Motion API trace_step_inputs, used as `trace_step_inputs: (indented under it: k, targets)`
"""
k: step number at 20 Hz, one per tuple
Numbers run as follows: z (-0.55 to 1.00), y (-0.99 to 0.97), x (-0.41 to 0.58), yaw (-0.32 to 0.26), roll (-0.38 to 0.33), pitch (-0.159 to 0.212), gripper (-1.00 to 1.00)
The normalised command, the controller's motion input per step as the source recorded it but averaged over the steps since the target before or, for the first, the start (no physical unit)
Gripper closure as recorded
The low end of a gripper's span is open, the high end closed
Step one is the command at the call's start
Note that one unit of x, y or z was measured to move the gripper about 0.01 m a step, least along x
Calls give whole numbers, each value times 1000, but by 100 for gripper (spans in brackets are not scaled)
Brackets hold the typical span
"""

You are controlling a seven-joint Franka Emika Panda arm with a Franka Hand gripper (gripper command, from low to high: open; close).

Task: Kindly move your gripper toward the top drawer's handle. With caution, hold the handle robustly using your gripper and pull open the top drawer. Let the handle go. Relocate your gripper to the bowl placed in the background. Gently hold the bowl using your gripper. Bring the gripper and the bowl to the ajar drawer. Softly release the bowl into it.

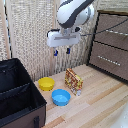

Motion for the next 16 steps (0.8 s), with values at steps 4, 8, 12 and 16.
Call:
trace_step_inputs:
  k: [4,8,12,16]
  targets:
    - [122,128,77,138,-280,9,-100]
    - [194,0,0,127,-351,2,-100]
    - [254,0,0,125,-331,9,-100]
    - [271,0,0,126,-323,9,-100]
